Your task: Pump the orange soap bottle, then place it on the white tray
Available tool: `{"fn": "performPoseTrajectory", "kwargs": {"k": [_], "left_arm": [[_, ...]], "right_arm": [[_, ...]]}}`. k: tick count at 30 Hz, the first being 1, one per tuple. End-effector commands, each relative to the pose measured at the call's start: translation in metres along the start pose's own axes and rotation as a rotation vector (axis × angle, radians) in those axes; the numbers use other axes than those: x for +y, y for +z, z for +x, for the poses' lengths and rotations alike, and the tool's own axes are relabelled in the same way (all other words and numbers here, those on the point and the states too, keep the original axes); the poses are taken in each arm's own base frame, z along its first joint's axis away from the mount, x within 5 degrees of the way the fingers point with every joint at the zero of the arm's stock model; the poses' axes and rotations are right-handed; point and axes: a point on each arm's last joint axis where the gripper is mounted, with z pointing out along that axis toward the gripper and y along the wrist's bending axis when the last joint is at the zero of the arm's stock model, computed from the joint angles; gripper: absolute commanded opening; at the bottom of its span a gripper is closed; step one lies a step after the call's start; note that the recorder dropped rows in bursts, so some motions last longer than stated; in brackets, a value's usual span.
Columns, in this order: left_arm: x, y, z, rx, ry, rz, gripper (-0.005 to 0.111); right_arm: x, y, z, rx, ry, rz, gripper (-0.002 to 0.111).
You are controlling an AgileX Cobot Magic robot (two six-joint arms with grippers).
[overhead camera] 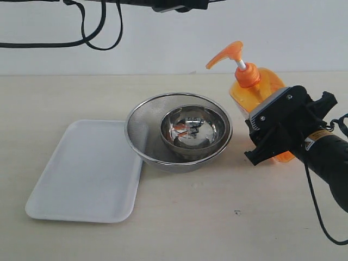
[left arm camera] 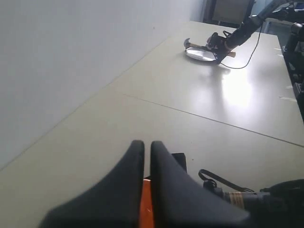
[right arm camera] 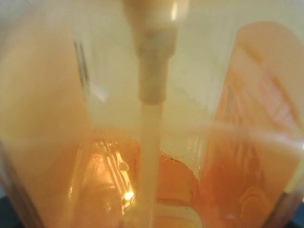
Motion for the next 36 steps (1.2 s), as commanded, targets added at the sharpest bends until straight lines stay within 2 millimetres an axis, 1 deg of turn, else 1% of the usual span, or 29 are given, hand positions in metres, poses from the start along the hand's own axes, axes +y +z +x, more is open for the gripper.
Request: {"fn": "performPoseTrajectory", "kwargs": {"k": [1,13,19,24,30,36], "left_arm": [[0.003,0.002,0.005,0.015,-0.016,-0.014,0.005],[0.023,0.031,0.046,0.105,-0.068,-0.027,0.005],[0.026,0.039,0.054,0.086,-0.083,-0.023,0.005],[0.024,0.047,0.063,0.104,-0.086,-0.005,0.005],[0.026,0.054,0.076,0.134,-0.101,0.009,0.005],[0.028,0.059,0.085,0.153,-0.110,0.013,0.005]], "right_arm": [[-0.001,0.000,-0.002,-0.008,0.014,0.005,0.000],[-0.001,0.000,-0.002,-0.008,0.014,0.005,0.000],[-0.001,0.000,-0.002,-0.008,0.014,0.005,0.000],[-0.001,0.000,-0.002,-0.005,0.013,0.003,0.000],[-0.001,0.000,-0.002,-0.005,0.013,0.003,0.000],[-0.001,0.000,-0.002,-0.005,0.013,0.003,0.000]]}}
